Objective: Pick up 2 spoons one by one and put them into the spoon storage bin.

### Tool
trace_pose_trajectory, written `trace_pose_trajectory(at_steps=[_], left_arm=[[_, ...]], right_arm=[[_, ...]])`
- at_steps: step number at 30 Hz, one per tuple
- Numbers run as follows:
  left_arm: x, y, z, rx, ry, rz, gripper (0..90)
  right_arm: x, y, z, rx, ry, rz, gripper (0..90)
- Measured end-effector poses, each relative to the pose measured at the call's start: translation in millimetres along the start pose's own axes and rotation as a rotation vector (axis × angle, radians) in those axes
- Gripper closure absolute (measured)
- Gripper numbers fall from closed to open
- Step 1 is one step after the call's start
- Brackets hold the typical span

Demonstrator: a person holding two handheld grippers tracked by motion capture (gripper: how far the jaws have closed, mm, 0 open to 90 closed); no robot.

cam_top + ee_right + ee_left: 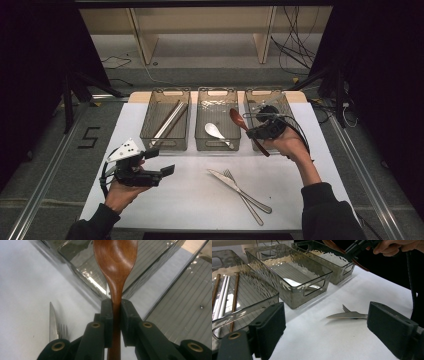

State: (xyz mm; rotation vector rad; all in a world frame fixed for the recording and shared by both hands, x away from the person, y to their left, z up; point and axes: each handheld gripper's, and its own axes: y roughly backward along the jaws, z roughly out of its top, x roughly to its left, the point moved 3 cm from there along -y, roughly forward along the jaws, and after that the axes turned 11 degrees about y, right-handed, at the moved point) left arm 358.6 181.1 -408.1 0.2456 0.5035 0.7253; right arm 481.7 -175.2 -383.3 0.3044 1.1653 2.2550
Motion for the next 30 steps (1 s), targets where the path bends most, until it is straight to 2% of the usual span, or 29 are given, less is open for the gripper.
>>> trace_pose_trajectory(at_steps=[6, 20, 30], left_arm=[[-0.2, -0.2, 0.1, 0.001, -0.002, -0.002, 14.5], [0.2, -0.7, 0.0, 0.003, -0.004, -0.006, 14.5], [0.5, -0.4, 0.3, -0.002, 0.003, -0.01, 14.5]], right_arm=[[-3.4, -6.0, 12.4, 0.013, -0.02, -0.004, 82.1], [-6.9, -24.6, 48.8, 0.026, -0.022, -0.011, 82.1], [-14.5, -44.1, 66.4, 0.044, -0.061, -0.023, 82.0]])
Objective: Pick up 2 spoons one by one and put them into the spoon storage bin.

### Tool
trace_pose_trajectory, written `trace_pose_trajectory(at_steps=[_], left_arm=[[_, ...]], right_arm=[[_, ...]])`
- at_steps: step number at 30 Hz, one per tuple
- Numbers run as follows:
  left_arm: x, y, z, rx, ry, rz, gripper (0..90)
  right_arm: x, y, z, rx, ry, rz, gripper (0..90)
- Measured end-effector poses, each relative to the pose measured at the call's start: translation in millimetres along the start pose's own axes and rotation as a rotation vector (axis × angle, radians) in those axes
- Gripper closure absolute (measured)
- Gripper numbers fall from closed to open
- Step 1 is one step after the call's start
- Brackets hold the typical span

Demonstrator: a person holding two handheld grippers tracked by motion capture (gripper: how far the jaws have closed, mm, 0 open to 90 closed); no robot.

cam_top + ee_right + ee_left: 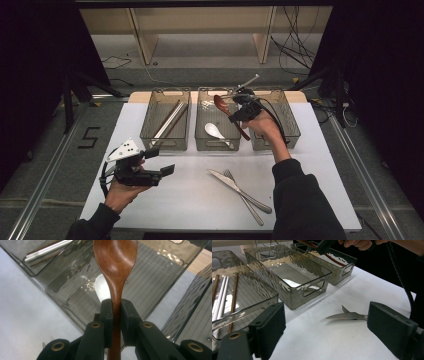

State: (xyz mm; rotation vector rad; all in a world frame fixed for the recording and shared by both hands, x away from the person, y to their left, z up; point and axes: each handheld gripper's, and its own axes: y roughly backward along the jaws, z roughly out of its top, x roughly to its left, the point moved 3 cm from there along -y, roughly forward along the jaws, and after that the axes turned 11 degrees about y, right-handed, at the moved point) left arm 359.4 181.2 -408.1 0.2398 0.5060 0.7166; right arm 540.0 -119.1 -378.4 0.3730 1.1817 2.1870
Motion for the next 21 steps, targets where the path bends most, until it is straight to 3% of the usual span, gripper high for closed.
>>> trace_pose_trajectory(at_steps=[9, 21], left_arm=[[-1.1, 0.3, 0.7, -0.006, -0.001, -0.002, 14.5], [-1.5, 0.9, 1.1, -0.007, -0.003, -0.006, 14.5]], right_arm=[[-8.3, -6.9, 12.8, -0.002, -0.043, -0.019, 81.9], [-11.6, -19.0, 25.2, 0.019, -0.064, -0.029, 81.9]])
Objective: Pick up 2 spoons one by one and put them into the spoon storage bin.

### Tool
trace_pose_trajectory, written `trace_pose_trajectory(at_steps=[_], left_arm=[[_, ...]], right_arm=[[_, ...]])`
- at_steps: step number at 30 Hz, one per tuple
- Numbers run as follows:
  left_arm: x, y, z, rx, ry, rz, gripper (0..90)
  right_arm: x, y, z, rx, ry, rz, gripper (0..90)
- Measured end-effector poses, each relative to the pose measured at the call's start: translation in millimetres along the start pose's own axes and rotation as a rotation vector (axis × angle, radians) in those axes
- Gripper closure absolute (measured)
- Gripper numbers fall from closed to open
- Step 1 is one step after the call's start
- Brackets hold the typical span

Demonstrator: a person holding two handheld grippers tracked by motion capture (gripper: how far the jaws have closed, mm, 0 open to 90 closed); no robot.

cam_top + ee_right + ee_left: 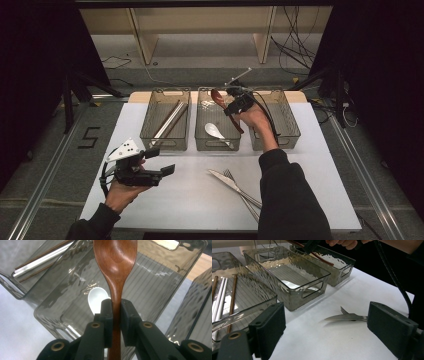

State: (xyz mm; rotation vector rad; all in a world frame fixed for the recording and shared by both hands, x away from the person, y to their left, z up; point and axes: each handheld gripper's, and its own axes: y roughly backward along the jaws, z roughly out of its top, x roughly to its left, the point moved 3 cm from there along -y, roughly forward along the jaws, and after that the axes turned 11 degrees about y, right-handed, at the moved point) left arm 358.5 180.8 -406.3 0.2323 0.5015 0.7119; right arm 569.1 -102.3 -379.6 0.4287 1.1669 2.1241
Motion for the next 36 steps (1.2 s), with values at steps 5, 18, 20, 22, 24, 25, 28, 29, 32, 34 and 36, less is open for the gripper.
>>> trace_pose_trajectory(at_steps=[5, 18, 20, 22, 24, 25, 28, 29, 32, 34, 36], left_arm=[[-0.5, -0.7, -0.5, 0.004, -0.001, -0.002, 14.5], [-1.3, -0.3, -0.2, 0.003, -0.001, -0.005, 14.5], [-1.5, -0.3, -0.1, 0.003, -0.003, -0.005, 14.5], [-1.7, -0.5, -0.1, 0.002, -0.001, -0.006, 14.5], [-1.6, -0.2, -0.1, 0.003, -0.004, -0.006, 14.5], [-1.6, -0.2, -0.1, 0.003, -0.004, -0.006, 14.5], [-1.5, 0.2, 0.0, 0.004, -0.006, -0.007, 14.5], [-1.5, 0.2, 0.1, 0.004, -0.005, -0.008, 14.5], [-1.7, 0.3, 0.2, 0.002, -0.007, -0.009, 14.5], [-2.0, 0.3, 0.3, 0.001, -0.007, -0.01, 14.5], [-1.7, 0.2, 0.2, 0.005, -0.007, -0.01, 14.5]], right_arm=[[2.2, -3.7, 3.7, 0.003, 0.001, -0.004, 81.8], [5.1, -9.7, 5.1, 0.018, -0.002, -0.004, 81.9], [5.9, -10.0, 5.3, 0.022, -0.007, -0.004, 81.8], [6.4, -11.8, 5.3, 0.023, 0.0, -0.007, 81.8], [7.4, -12.9, 5.5, 0.033, -0.005, -0.003, 81.8], [7.1, -13.8, 5.5, 0.031, 0.001, -0.004, 81.8], [7.2, -16.0, 5.8, 0.034, -0.002, -0.008, 81.7], [7.6, -16.3, 5.8, 0.04, -0.007, -0.005, 81.7], [7.2, -19.0, 5.6, 0.045, 0.0, -0.009, 81.5], [8.0, -20.2, 5.6, 0.053, -0.007, -0.013, 81.2], [8.6, -22.0, 6.0, 0.051, -0.002, -0.021, 80.2]])
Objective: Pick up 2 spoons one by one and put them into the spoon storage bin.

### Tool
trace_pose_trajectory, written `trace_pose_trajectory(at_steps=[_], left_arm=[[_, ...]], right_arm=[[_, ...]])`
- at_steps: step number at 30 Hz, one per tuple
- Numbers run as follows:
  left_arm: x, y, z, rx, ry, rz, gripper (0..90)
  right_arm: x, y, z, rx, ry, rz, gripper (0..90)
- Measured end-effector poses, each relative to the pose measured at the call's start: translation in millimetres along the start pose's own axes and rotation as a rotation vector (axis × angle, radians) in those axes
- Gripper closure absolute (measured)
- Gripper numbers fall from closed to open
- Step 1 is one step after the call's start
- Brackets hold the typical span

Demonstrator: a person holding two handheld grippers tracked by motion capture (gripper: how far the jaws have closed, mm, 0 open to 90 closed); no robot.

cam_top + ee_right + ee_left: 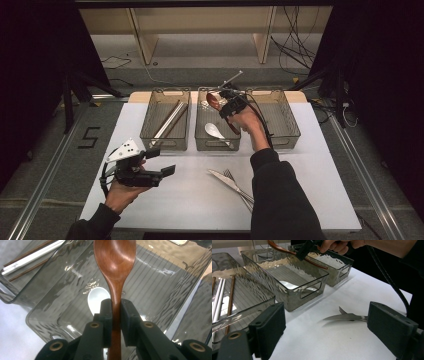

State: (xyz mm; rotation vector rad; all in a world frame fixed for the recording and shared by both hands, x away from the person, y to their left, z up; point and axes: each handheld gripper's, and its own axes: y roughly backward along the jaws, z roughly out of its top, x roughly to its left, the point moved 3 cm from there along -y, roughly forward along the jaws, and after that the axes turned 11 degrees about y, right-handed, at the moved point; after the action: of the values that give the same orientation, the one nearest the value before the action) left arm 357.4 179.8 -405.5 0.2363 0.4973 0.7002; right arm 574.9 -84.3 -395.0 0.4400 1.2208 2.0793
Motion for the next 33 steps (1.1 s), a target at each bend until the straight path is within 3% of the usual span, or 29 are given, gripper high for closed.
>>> trace_pose_trajectory(at_steps=[5, 13, 20, 25, 33], left_arm=[[0.2, 0.5, -0.2, 0.001, 0.002, -0.001, 14.5], [0.6, 0.3, -0.3, -0.002, 0.007, 0.0, 14.5], [0.7, 0.5, -0.6, 0.004, 0.003, 0.002, 14.5], [0.8, 0.8, -0.8, -0.002, 0.004, 0.005, 14.5], [1.2, 0.5, -1.1, -0.007, 0.011, 0.009, 14.5]], right_arm=[[2.8, -3.2, 1.5, -0.003, -0.009, 0.015, 64.2], [0.5, 11.4, -1.0, -0.044, -0.008, 0.038, 55.8], [8.8, 27.5, -11.8, -0.063, 0.046, 0.053, 44.5], [18.5, 44.3, -30.0, -0.089, 0.098, 0.076, 37.6], [39.9, 64.4, -78.2, -0.115, 0.142, 0.125, 32.7]])
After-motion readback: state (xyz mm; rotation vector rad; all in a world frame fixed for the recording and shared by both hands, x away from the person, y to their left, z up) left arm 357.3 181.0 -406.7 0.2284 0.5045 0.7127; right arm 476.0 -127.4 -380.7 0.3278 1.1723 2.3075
